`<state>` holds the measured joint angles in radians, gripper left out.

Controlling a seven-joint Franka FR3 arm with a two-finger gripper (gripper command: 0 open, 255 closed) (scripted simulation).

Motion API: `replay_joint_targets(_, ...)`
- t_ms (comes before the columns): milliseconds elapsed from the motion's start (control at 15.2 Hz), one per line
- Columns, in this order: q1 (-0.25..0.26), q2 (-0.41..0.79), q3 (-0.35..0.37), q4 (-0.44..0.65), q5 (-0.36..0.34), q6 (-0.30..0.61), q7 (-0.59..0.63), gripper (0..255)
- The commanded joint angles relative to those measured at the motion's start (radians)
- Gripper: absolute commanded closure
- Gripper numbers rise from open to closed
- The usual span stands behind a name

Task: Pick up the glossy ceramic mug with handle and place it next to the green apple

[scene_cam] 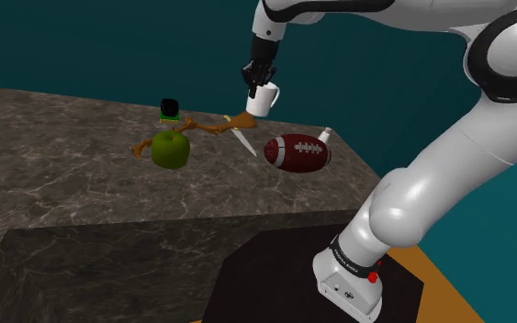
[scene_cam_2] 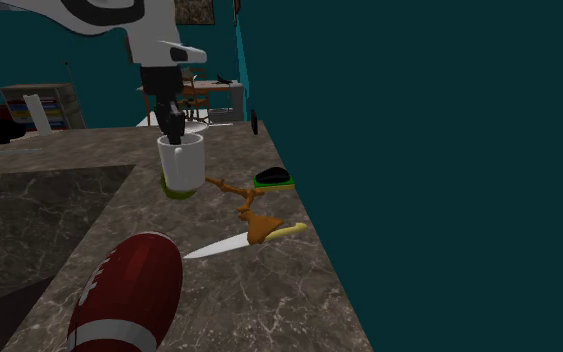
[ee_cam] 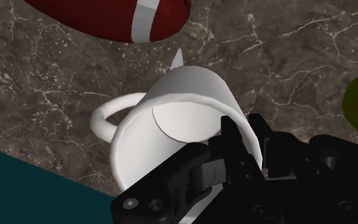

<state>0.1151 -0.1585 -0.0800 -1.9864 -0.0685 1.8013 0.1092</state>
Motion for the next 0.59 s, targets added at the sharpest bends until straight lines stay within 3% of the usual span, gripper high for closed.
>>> replay_joint_targets(0, 0.02, -0.023, 0.028, -0.028, 0.004, 0.002, 0.049, 255)
replay_joint_targets(528, 0.103, -0.061, 0.145, -0.065, 0.035, -0.008, 0.238, 255)
